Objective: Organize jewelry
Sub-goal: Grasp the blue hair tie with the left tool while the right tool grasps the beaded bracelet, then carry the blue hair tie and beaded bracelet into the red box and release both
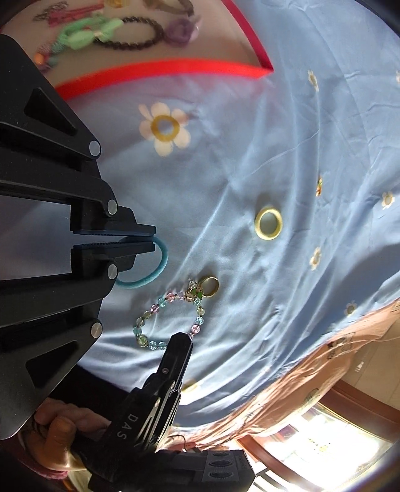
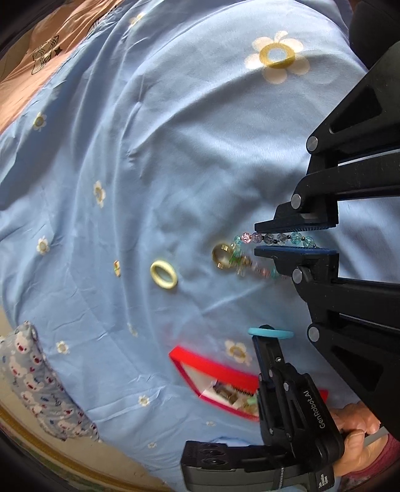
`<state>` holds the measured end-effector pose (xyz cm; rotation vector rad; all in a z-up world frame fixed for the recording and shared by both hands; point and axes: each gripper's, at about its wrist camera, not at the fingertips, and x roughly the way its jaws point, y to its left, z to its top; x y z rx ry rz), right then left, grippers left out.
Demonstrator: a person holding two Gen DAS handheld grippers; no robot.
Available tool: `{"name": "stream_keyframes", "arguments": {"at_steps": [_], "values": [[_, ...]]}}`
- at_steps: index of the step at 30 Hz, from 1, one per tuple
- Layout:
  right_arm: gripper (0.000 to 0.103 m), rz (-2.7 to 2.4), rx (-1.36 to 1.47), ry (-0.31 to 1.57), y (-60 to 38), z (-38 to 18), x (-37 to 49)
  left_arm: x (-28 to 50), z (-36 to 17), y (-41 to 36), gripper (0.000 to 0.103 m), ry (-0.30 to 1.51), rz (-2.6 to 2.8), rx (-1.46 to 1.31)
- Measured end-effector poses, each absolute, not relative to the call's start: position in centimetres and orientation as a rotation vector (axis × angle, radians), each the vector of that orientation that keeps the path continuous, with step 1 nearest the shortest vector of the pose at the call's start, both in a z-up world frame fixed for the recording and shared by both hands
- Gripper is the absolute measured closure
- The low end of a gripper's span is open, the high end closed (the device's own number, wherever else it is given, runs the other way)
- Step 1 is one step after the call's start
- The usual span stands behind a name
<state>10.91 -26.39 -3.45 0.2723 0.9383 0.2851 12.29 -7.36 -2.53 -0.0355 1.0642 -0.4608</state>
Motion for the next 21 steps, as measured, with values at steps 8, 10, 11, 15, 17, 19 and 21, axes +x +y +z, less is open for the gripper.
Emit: {"name": "stream_keyframes", "arguments": {"at_steps": [8,10,11,15,17,19,21], "values": [[0.095,0.359,0.273,0.879,-24.0,-1.0,10.1,10.4,-0.5,-3.7,0.101,1.01,-0.413,-0.093],[0.095,0.374,0.27,0.87,-23.3,-0.7,9.9,10.0,-0.3,-2.8,0.101,0.999,-0.396,-0.101],[0.095,0.384,0.269,0.868,-22.9,-0.6,9.8,9.8,-0.2,-2.4,0.101,0.995,-0.387,-0.109],[0.095,0.415,0.253,0.862,-21.4,0.0,9.6,9.0,0.0,-0.4,0.101,0.986,-0.362,-0.138],[0.095,0.428,0.249,0.856,-20.9,0.4,9.5,8.6,0.0,0.4,0.101,0.98,-0.351,-0.147],[0.095,0.444,0.247,0.849,-20.3,0.8,9.4,8.3,0.1,1.2,0.101,0.977,-0.34,-0.161],[0.095,0.457,0.241,0.841,-19.8,1.2,9.2,8.0,0.1,1.8,0.101,0.974,-0.33,-0.171]]}}
